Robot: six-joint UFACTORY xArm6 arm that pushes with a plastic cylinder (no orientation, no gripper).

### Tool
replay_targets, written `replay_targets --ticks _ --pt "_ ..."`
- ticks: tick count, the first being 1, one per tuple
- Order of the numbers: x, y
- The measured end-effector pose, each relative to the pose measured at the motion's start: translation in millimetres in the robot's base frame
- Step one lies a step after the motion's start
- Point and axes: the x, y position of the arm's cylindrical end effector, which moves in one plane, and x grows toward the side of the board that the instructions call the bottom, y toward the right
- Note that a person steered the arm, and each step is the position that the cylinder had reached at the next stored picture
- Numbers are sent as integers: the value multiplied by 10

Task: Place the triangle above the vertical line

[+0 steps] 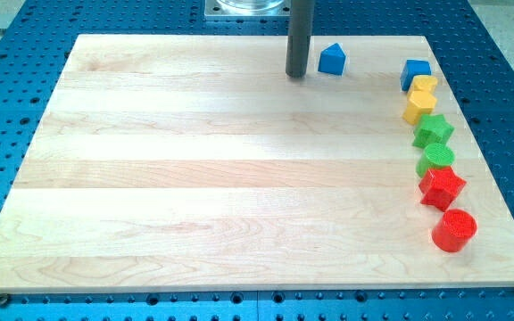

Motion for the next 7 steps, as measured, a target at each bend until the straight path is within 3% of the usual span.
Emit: replay_targets --ticks 3,7 --pt "-289 281" --pt "-395 1549"
